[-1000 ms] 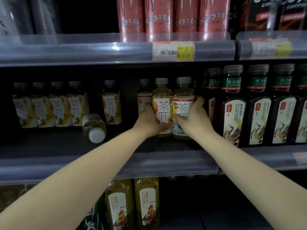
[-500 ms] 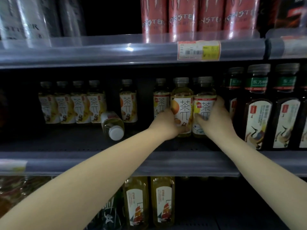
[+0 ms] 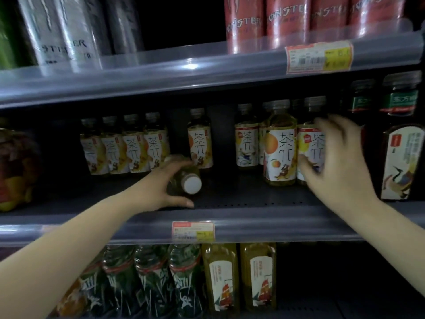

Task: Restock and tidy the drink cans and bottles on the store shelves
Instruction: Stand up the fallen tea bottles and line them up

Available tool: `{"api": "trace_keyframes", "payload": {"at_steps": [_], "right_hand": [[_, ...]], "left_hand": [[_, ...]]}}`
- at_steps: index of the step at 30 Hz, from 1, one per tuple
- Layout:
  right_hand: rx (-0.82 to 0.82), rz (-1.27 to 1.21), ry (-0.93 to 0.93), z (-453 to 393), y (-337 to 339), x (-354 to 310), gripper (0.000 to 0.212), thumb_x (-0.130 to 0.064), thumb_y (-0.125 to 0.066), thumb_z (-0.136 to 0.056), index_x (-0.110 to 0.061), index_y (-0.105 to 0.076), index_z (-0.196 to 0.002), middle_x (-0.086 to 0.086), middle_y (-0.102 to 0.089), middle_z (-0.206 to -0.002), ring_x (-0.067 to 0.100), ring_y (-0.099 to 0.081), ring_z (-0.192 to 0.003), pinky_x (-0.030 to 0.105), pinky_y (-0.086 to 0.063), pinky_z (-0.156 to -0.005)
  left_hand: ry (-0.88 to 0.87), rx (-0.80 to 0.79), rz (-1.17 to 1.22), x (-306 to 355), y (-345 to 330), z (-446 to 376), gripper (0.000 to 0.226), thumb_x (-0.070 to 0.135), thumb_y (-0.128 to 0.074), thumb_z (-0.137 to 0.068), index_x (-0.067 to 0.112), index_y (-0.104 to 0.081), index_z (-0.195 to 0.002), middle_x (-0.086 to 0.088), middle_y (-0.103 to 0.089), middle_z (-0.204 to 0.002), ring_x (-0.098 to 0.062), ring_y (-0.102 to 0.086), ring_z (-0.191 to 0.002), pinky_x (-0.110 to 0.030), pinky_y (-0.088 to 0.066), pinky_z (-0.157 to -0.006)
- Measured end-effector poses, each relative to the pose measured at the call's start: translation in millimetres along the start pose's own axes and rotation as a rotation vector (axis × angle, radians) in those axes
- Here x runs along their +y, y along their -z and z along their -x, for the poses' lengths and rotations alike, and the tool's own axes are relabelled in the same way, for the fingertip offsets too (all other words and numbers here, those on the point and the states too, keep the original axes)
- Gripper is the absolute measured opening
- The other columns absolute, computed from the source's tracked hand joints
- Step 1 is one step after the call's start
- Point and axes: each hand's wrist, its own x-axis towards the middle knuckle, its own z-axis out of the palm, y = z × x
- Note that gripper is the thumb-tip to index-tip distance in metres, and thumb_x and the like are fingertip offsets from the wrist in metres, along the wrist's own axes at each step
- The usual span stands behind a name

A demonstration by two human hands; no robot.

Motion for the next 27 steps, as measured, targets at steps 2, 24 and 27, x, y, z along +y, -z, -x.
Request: {"api": "trace_keyframes", "payload": {"at_steps": [2,24,27], "right_hand": [[-0.098,-0.065,0.172,20,6,-15,0.046,-0.032,-0.061,-0.088,-0.011,-0.053,-0.127,0.008,-0.051,-0.13,0.017,-0.046,-0.123,0.017,-0.031,-0.105],[-0.183,0.17,0.326,73,-22,-29,0.043,-0.05,-0.051,-0.082,-0.015,-0.075,-0.092,0.0,-0.075,-0.09,0.02,-0.071,-0.078,0.029,-0.051,-0.07],[-0.17,0.175,0.334,75,-24,-27,0.043,-0.05,-0.051,-0.083,-0.015,-0.074,-0.092,0.0,-0.075,-0.09,0.02,-0.07,-0.078,0.03,-0.051,-0.069]], "left_hand": [[-0.072,0.073,-0.077,-6,-3,-6,0.077,0.031,-0.076,-0.08,0.03,-0.034,-0.144,0.002,-0.032,-0.153,-0.017,-0.031,-0.139,-0.031,-0.025,-0.114],[0.228,0.453,0.969,27,23,-50,0.016,0.04,-0.064,-0.088,0.041,-0.061,-0.104,0.016,-0.067,-0.105,-0.011,-0.063,-0.104,-0.04,-0.055,-0.084],[0.293,0.391,1.052,39,20,-65,0.043,0.044,-0.061,-0.089,0.026,-0.054,-0.128,-0.003,-0.062,-0.126,-0.023,-0.06,-0.113,-0.048,-0.054,-0.088]]}}
